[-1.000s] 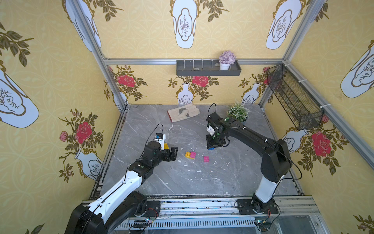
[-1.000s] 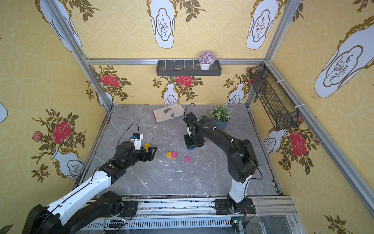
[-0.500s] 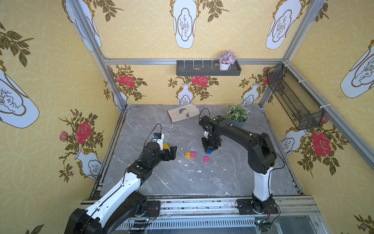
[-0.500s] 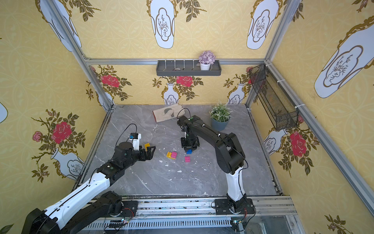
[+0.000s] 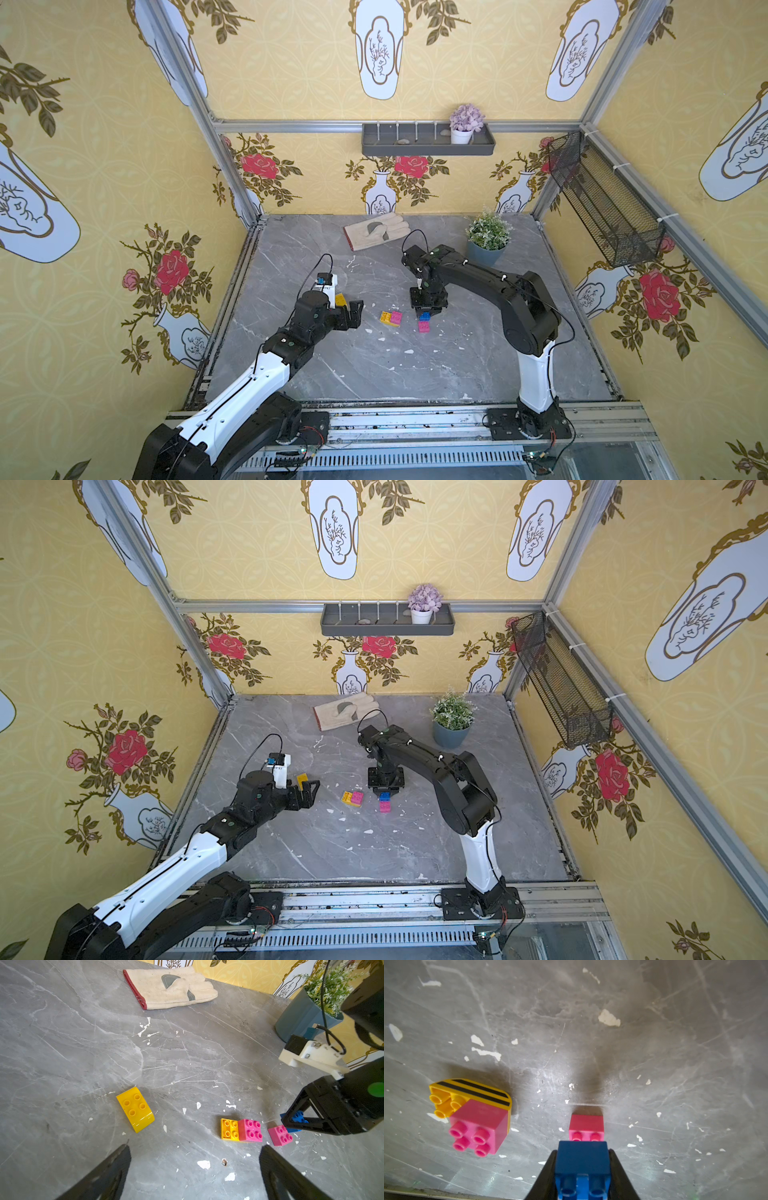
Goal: Assemble the letter s with lego
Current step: Assemble the lego brick with the lego brick.
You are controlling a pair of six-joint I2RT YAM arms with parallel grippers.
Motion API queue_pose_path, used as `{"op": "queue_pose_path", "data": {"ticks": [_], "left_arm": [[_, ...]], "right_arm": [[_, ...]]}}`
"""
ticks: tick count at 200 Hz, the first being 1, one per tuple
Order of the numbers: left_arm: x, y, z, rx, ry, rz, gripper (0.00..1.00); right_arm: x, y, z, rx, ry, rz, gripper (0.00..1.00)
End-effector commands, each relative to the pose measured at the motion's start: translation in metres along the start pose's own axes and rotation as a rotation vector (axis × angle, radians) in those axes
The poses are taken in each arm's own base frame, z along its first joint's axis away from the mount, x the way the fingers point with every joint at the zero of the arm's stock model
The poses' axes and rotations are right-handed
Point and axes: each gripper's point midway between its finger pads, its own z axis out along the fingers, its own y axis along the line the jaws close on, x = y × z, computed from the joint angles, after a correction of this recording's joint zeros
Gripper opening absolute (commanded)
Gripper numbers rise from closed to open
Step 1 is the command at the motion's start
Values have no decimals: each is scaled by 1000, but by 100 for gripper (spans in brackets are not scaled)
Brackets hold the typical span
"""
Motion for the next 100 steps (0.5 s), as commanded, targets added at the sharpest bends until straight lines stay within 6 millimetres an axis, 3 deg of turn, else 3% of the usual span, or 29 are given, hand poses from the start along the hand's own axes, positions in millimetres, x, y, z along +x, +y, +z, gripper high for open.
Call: {"op": "queue_pose_path", "data": {"ticks": [1, 100], "left_arm": [[1, 2, 0, -7, -4, 4, 99], [2, 3, 1, -11, 1, 3, 99]], "right_arm": [[-1, -4, 4, 21, -6, 11, 13], [5, -4, 15, 17, 10, 13, 13]]}}
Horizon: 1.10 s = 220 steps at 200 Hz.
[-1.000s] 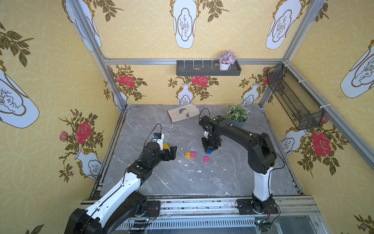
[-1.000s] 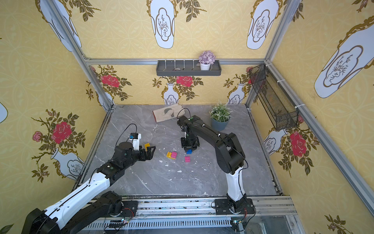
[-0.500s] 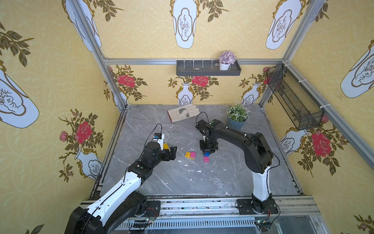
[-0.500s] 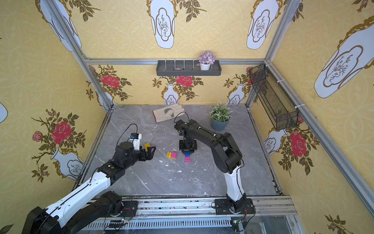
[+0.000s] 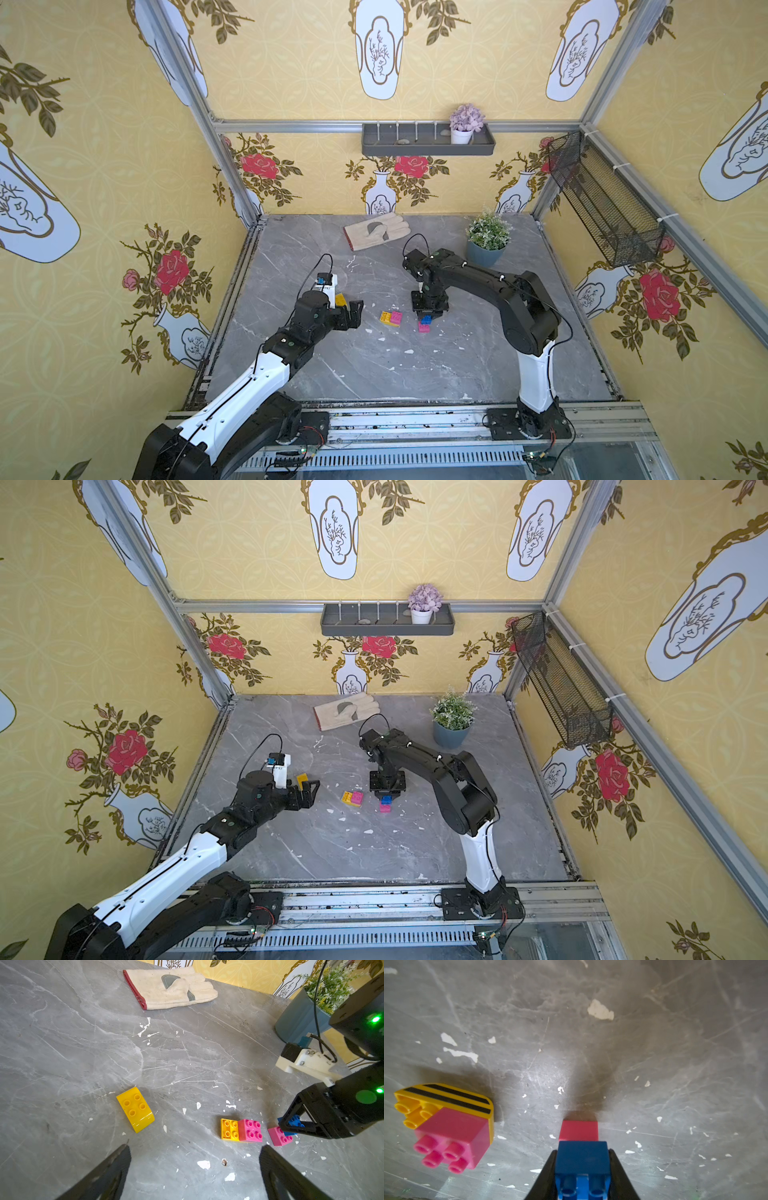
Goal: Assemble the letter s with lego
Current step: Assemble the lego brick with the lego brick.
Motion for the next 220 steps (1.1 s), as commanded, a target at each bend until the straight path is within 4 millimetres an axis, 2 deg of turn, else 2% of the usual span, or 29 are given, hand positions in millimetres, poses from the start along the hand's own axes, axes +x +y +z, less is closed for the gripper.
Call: {"op": "queue_pose_path", "data": {"ticks": [1, 88, 139, 192, 220], "left_arm": [[2, 2, 1, -11, 1, 3, 99], [2, 2, 1, -12, 1, 5, 99], [3, 3, 3, -10, 7, 6, 99], [3, 2, 2, -8, 4, 7, 99], [2, 2, 2, -8, 3, 6, 99]], "right_arm": [[0, 1, 3, 3, -4, 3, 13], [2, -2, 13, 37, 8, 11, 13], [3, -5, 17, 130, -3, -34, 12], [11, -8, 36, 172, 13, -43, 11], [12, -15, 39, 197, -21, -34, 9]]}}
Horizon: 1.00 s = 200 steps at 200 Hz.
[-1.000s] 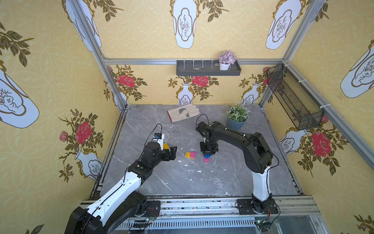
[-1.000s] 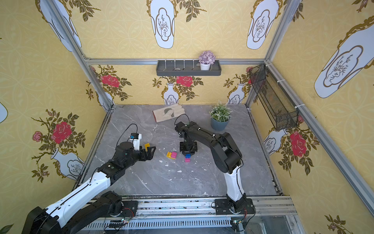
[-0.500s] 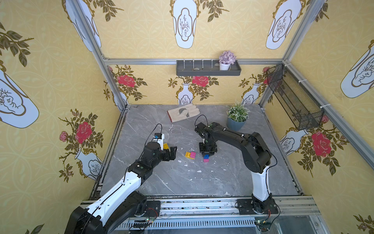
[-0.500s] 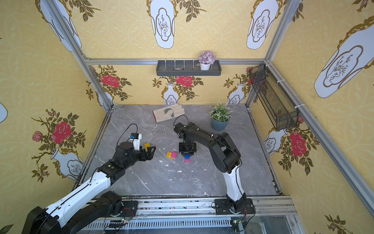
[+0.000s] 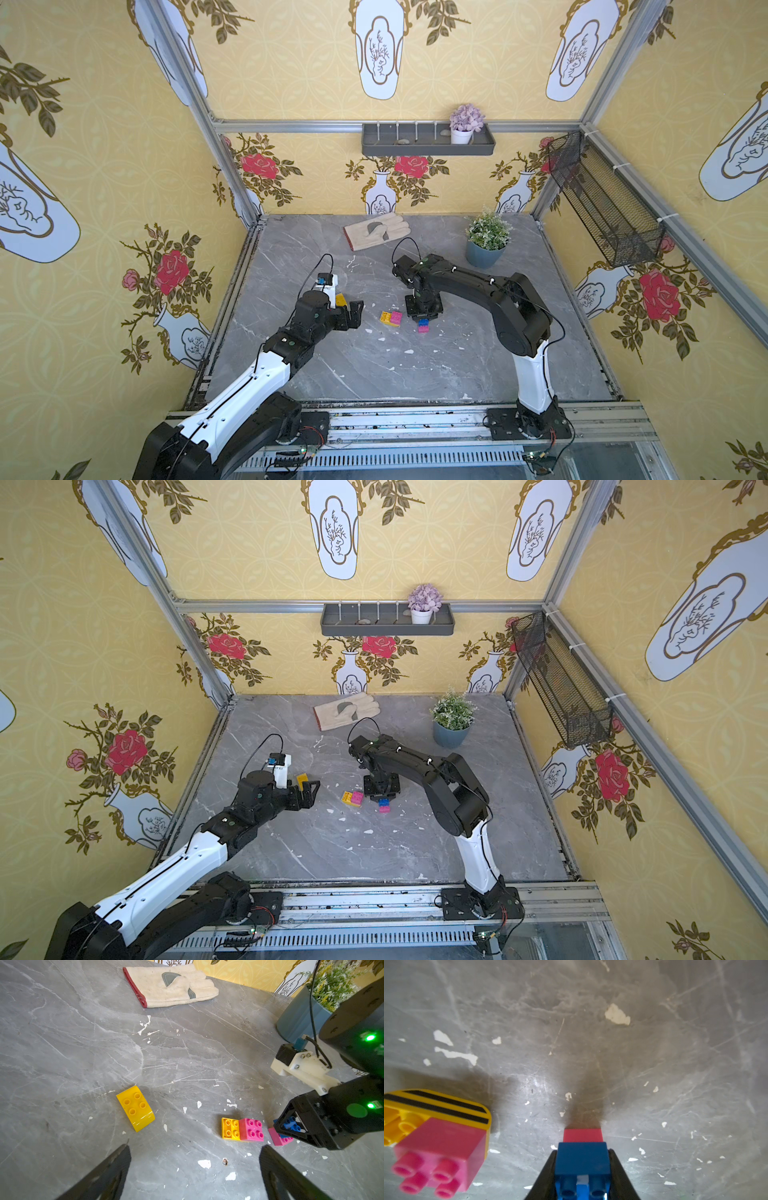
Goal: Assemble the letter s with lego
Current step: Assemble the lego brick with the lego brick.
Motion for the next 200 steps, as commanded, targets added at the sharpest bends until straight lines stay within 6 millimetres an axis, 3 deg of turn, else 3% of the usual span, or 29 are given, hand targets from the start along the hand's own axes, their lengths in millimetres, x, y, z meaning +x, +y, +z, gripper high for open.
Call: {"op": "queue_pose_path", "data": {"ticks": [1, 30, 87, 167, 200], "left_arm": [[1, 1, 1, -5, -2, 7, 99], [3, 2, 2, -7, 3, 6, 99], [4, 2, 3, -7, 9, 5, 99], [7, 3, 6, -8, 27, 8, 99], [8, 3, 7, -11, 31, 12, 99]], "right_arm": [[8, -13, 17, 70, 13, 17, 9], [5, 0, 16, 43, -76, -56, 9], [14, 13, 26, -40, -89, -91, 9], [25, 18, 35, -169, -74, -18, 9], [25, 13, 35, -143, -78, -13, 8]]}}
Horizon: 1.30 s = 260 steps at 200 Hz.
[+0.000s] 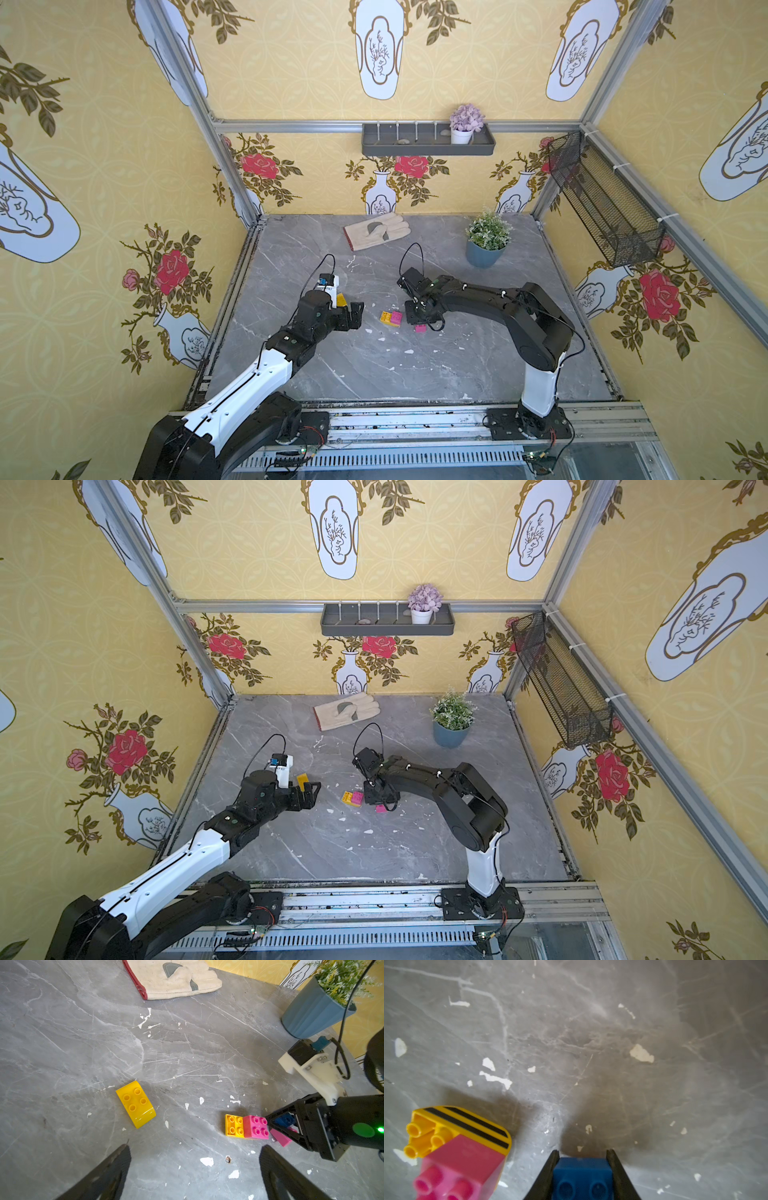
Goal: Assemble the letter s with lego
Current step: Assemble the lego brick with the lego brick, then pick up the lego brick from the center of the board.
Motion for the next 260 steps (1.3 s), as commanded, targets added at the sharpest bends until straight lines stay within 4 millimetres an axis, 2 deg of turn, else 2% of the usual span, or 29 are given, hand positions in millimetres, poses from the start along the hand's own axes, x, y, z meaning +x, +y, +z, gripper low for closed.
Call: {"op": "queue_pose_path", "data": {"ticks": [1, 39, 72, 83, 105, 151, 189, 211, 234, 260], "left_arm": [[0, 0, 1, 1, -2, 12, 99], [1, 0, 1, 0, -2, 12, 99], [0, 1, 1, -3, -4, 11, 99], [0, 1, 2, -3, -4, 11, 99], [0, 1, 2, -3, -5, 12, 99], [1, 2, 2, -9, -3, 15, 99], [0, 2, 2, -9, -5, 17, 99], [0, 1, 2, -7, -6, 18, 99], [0, 0, 3, -1, -4, 19, 99], [1, 0, 4, 1, 0, 18, 99]], "right_arm": [[36, -6, 8, 5, 154, 26, 9], [29, -9, -1, 32, 128, 19, 8], [12, -8, -19, 35, 72, 5, 13], [5, -9, -24, 30, 50, 1, 19], [-2, -17, -26, 37, 42, -2, 42], [-7, -21, -28, 35, 44, -15, 58], [-3, -19, -40, 11, 56, 6, 61], [9, -21, -45, 7, 92, 28, 60], [18, -21, -45, -8, 119, 43, 58], [16, -14, -42, -22, 146, 37, 57]]}}
